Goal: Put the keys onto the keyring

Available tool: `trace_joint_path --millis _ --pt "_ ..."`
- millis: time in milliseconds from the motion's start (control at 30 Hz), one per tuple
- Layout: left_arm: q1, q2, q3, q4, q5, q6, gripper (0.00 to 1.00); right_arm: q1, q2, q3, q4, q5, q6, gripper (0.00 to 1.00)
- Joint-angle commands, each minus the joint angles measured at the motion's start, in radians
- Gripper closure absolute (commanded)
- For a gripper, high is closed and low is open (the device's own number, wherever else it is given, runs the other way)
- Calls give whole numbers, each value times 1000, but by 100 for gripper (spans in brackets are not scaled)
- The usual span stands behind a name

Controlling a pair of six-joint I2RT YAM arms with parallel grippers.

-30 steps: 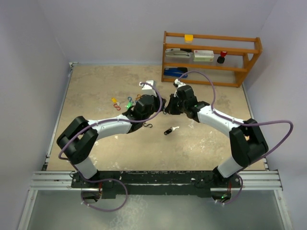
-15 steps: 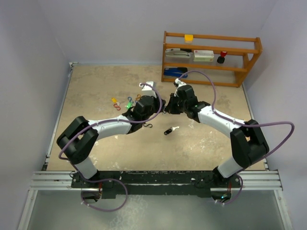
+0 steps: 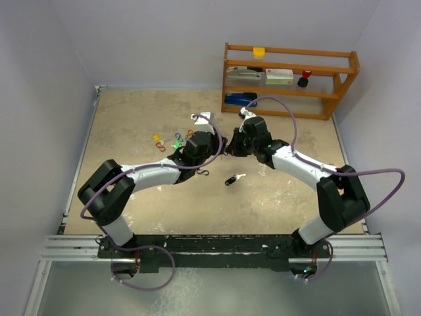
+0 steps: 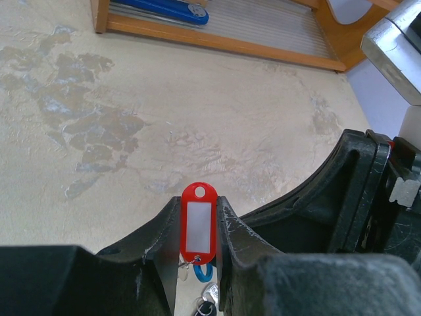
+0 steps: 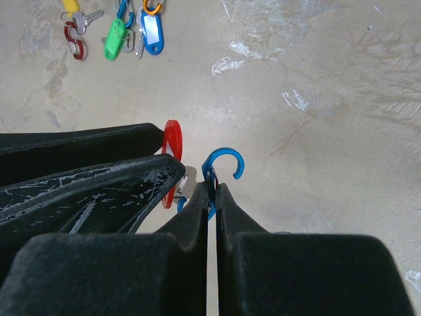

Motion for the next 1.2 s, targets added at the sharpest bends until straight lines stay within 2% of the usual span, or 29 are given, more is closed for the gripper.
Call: trace_joint_path --millis 0,1167 --pt "-5 -2 -3 48 10 3 83 -4 -37 -3 26 -20 3 100" --pt "-6 14 -10 54 25 3 83 -4 -33 0 32 -27 1 100"
